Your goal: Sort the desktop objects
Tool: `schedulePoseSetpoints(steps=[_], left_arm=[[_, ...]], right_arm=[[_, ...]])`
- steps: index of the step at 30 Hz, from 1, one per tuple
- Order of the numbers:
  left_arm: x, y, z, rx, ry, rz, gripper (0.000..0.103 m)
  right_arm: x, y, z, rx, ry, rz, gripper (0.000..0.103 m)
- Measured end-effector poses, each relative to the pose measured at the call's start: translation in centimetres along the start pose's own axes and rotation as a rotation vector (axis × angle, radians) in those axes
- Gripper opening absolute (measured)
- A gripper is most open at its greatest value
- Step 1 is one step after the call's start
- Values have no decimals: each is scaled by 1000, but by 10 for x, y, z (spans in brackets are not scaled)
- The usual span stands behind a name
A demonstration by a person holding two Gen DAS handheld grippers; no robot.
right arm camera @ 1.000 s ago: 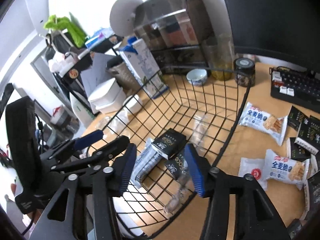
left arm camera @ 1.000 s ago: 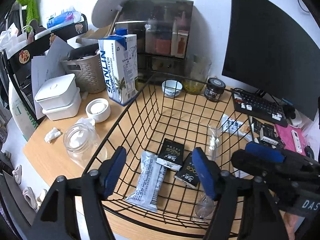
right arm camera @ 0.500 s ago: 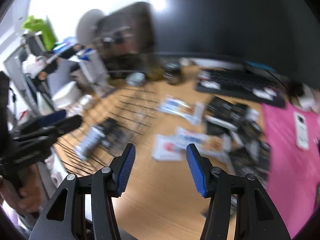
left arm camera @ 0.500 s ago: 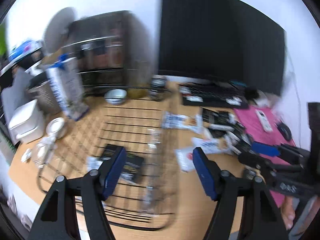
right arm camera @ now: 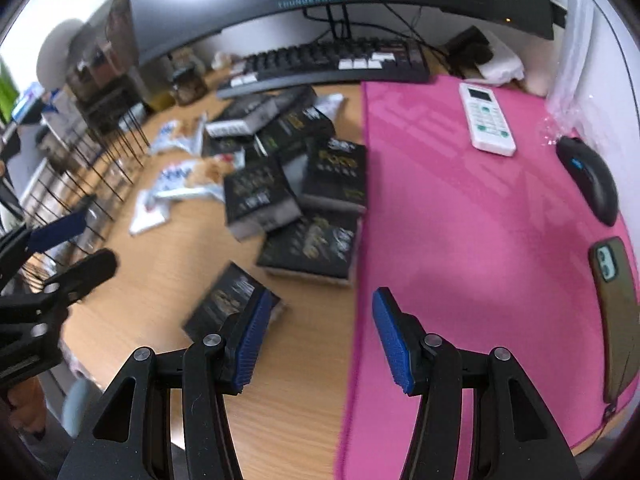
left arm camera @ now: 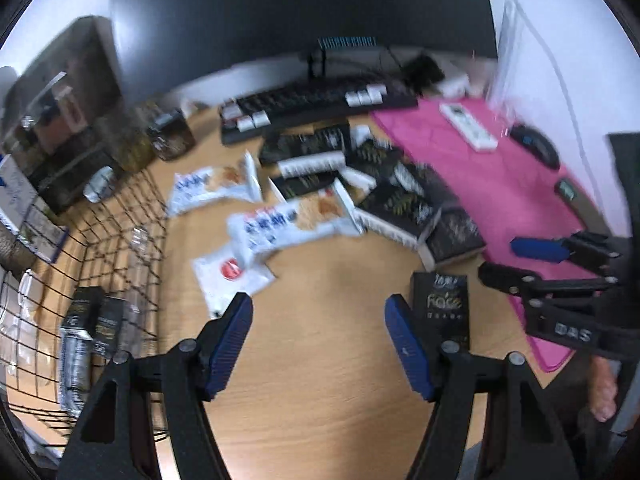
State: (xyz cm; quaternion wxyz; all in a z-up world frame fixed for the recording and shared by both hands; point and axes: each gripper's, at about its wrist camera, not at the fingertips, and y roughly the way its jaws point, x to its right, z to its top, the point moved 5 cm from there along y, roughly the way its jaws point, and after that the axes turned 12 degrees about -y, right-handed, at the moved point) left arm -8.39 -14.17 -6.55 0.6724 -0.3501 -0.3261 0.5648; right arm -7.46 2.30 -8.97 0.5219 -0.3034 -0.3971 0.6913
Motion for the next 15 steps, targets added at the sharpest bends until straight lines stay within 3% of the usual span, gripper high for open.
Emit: schedulePoseSetpoints(steps=[5, 10, 15], left_arm=[[8, 24, -8, -56, 31, 13, 73], [4, 39, -15, -99, 33, 32, 73], [-8, 41, -17, -102, 11, 54, 73]], right_arm=[[-9, 12, -6, -30, -36, 5, 54], [-23, 18, -7, -27, -82, -70, 54], [-43, 21, 2, 10, -85, -1, 54]])
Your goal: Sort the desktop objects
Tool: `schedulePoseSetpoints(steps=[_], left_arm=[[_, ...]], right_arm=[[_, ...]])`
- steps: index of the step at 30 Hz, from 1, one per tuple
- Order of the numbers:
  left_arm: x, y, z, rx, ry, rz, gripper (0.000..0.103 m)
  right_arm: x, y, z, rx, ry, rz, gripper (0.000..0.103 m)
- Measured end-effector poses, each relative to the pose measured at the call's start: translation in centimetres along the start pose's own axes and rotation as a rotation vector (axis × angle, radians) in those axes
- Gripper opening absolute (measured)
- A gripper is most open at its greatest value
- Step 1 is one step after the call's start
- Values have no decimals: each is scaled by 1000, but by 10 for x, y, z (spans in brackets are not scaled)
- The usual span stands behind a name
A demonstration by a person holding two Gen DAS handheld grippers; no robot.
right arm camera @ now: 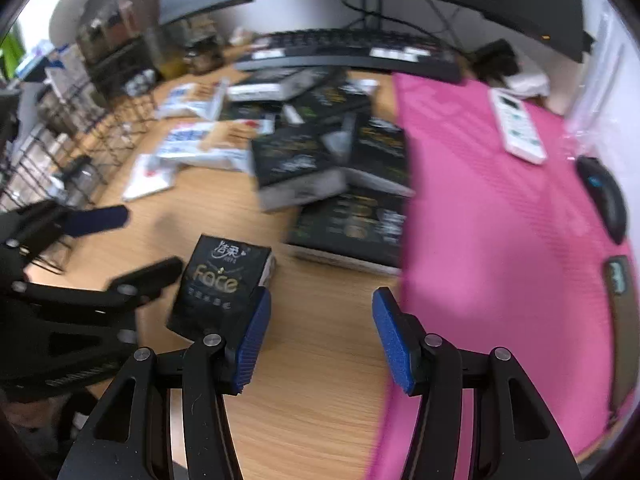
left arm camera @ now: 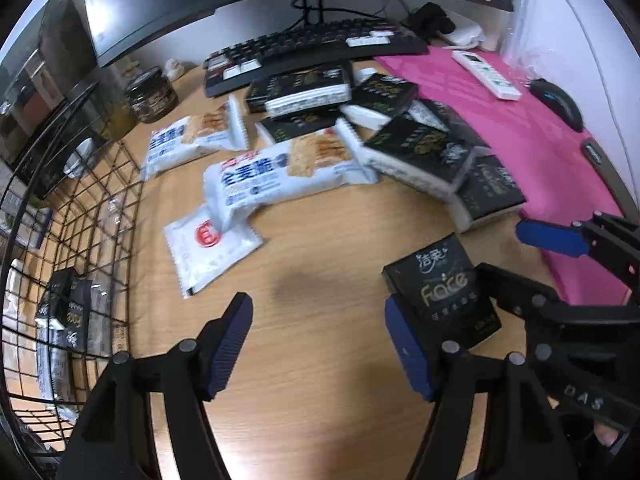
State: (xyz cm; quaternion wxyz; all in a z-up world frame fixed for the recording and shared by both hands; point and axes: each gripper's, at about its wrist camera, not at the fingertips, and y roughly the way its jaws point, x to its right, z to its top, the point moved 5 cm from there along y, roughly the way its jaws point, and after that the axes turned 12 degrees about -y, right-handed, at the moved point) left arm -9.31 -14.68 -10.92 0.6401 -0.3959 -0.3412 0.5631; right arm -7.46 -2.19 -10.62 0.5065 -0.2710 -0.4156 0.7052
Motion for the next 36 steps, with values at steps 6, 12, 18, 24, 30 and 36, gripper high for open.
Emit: schedulePoseSetpoints(steps=[6, 12, 18, 24, 30, 36], left_arm=[[-21, -7, 3, 12, -46, 10, 73], [-29, -11, 2, 20, -67, 6, 73], [-26, -10, 2, 17, -60, 5, 73], [-26, -10, 2, 17, -63, 7, 73], [-26, -20, 4, 37, -60, -5, 73], [-14, -27, 6, 46, -31, -24, 73]], right_arm=[[1, -14, 14, 48, 4, -9, 54], [25, -4, 25, 82, 78, -34, 54], [27, 13, 31, 88, 45, -88, 68], [26, 20, 26, 65, 51, -67, 69], [19, 5, 12, 14, 0, -9, 65], [1, -12, -11, -66, -127, 37, 65]])
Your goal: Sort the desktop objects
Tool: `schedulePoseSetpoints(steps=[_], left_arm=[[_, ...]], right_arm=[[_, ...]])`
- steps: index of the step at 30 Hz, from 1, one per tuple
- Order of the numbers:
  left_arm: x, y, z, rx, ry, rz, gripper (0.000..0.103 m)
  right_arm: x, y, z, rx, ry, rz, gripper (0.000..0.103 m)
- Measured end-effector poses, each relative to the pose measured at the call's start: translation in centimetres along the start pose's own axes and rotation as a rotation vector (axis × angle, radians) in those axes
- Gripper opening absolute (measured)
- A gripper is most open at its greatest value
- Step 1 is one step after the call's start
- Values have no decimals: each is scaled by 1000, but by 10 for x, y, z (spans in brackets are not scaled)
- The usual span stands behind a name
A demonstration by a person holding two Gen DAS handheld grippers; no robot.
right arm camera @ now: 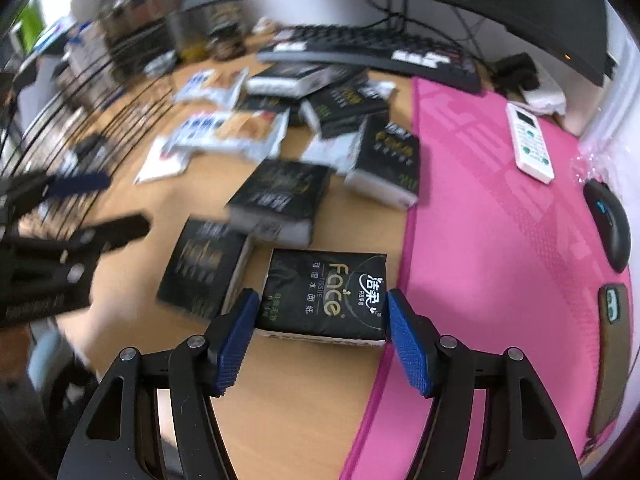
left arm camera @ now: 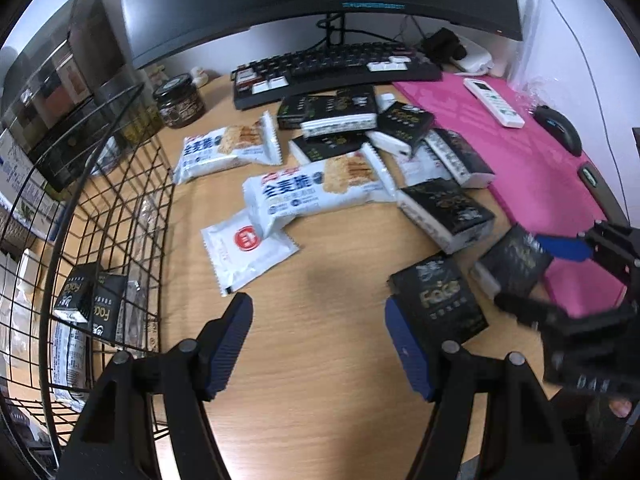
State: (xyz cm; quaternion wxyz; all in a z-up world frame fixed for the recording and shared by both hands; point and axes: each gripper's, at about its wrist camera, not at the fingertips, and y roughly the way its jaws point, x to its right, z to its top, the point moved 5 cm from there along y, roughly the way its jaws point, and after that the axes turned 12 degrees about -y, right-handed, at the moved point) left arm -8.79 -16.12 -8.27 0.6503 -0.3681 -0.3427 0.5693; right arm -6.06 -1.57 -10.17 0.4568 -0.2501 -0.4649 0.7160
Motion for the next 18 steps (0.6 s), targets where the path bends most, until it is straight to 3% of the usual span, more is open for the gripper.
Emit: schedulePoseSetpoints(steps=[4, 9, 18], left_arm=[[18, -4, -1, 5, 38, -16, 73], [40, -6, -1, 15, 80, -39, 73], [69, 1, -3, 6, 143, -67, 73]], right_arm=[[-7, 1, -15, -49, -34, 7, 65], [1, -12, -26, -32, 5, 26, 65], [18, -28, -39, -26, 54, -13, 65]])
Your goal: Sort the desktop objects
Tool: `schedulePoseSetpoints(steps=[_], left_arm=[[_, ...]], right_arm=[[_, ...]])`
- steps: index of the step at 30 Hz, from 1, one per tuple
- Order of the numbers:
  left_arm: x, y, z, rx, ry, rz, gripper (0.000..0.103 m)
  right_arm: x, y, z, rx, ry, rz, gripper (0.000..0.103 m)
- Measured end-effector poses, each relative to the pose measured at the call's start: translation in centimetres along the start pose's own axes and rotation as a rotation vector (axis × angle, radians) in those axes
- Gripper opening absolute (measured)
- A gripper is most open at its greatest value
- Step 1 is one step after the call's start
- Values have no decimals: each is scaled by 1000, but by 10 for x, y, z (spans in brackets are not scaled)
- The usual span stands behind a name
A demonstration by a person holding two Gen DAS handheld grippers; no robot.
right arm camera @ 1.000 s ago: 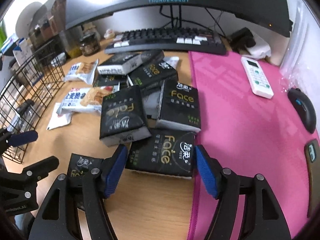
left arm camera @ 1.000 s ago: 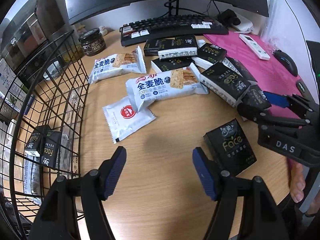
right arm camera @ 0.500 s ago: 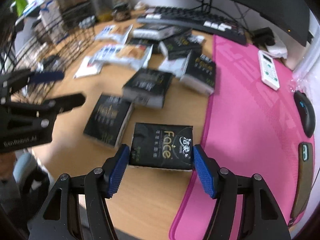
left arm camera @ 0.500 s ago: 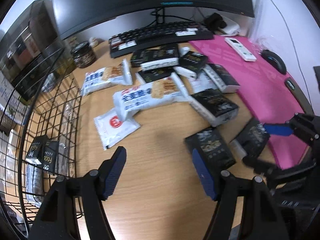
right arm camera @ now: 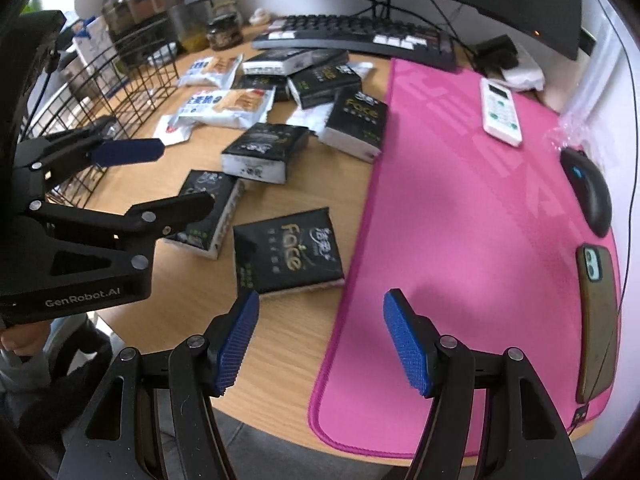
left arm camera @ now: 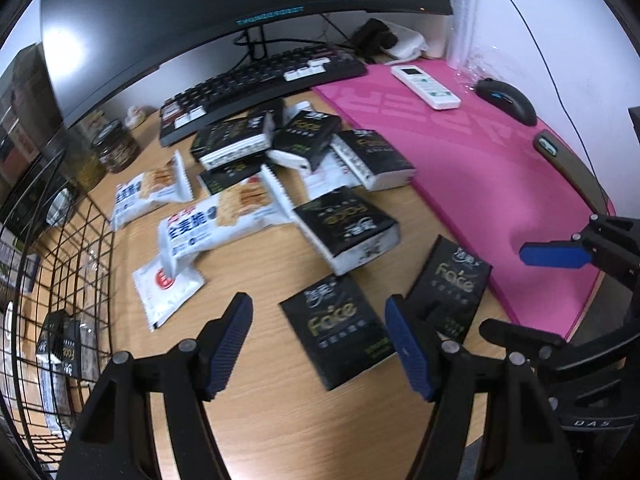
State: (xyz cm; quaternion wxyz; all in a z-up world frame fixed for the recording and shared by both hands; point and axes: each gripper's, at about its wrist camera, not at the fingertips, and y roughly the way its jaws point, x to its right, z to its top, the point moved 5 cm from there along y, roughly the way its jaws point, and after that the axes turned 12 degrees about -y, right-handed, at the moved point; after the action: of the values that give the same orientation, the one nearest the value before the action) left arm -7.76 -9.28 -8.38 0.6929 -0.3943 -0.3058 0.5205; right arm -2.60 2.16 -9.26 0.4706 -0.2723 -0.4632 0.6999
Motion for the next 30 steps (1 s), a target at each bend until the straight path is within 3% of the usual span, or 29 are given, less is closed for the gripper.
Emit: schedulePoseSetpoints(steps=[15, 30], left_arm=[[23, 14, -2, -24, 54, -15, 73], [-4, 8, -8, -22, -3, -8, 76]], right_arm=[[33, 11, -6, 32, 131, 1, 65], [27, 20, 22, 88, 173, 35, 65]])
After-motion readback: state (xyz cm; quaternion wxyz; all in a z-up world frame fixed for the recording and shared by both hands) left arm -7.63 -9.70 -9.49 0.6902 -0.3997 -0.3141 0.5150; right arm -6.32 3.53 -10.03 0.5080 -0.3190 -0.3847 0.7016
